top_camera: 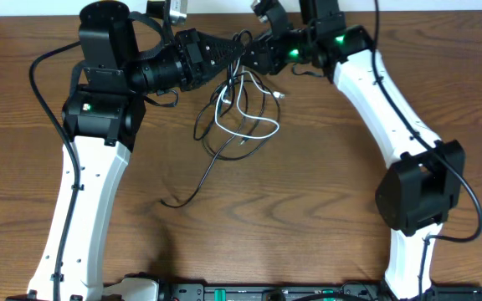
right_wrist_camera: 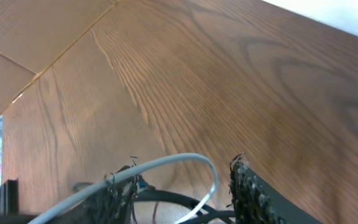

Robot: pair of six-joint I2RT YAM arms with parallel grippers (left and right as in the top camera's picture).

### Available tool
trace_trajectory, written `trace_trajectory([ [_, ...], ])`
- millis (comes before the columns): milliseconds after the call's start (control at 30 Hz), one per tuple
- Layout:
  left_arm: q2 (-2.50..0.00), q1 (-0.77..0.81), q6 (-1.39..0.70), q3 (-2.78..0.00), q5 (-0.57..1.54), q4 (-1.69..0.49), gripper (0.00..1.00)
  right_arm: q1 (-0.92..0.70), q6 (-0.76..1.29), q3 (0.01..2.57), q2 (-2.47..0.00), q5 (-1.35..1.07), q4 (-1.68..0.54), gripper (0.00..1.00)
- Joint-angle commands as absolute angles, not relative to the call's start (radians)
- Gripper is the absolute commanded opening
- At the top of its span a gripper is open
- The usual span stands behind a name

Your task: Untangle cables

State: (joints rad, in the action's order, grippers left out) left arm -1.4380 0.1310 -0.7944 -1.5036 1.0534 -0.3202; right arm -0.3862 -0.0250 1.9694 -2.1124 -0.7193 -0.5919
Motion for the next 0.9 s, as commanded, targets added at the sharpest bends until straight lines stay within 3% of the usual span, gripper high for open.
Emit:
trace_trajectory([
  [0, -1.423, 0.131, -0.814, -1.507, 1.092, -0.311, 0.07, -0.429, 0.007, 1.976, -2.159, -0.701, -0.541, 0.48],
  [100, -1.423, 0.131, -0.815, -1.507, 1.092, -0.312, 0.07, -0.448, 0.068, 1.976, -2.176, -0.611, -0.500, 0.42],
  [133, -1.423, 0.131, -0.815, -1.507, 1.092, -0.312, 0.07, -0.452, 0.099, 1.976, -2.182, -0.568, -0.489, 0.35],
  [233, -1.423, 0.131, -0.815, -1.507, 1.092, -0.312, 0.08, -0.451, 0.160, 1.976, -2.192, -0.459, -0.492, 0.01],
  [500, -1.423, 0.130, -0.813, -1.507, 1.087, -0.311, 0.07, -0.349, 0.302, 1.976, -2.192, -0.211, -0.717, 0.01],
  [867, -1.423, 0.130, -0.797, -1.507, 1.000, -0.312, 0.07, -0.059, 0.326, 1.976, -2.192, -0.009, -1.052, 0.01],
])
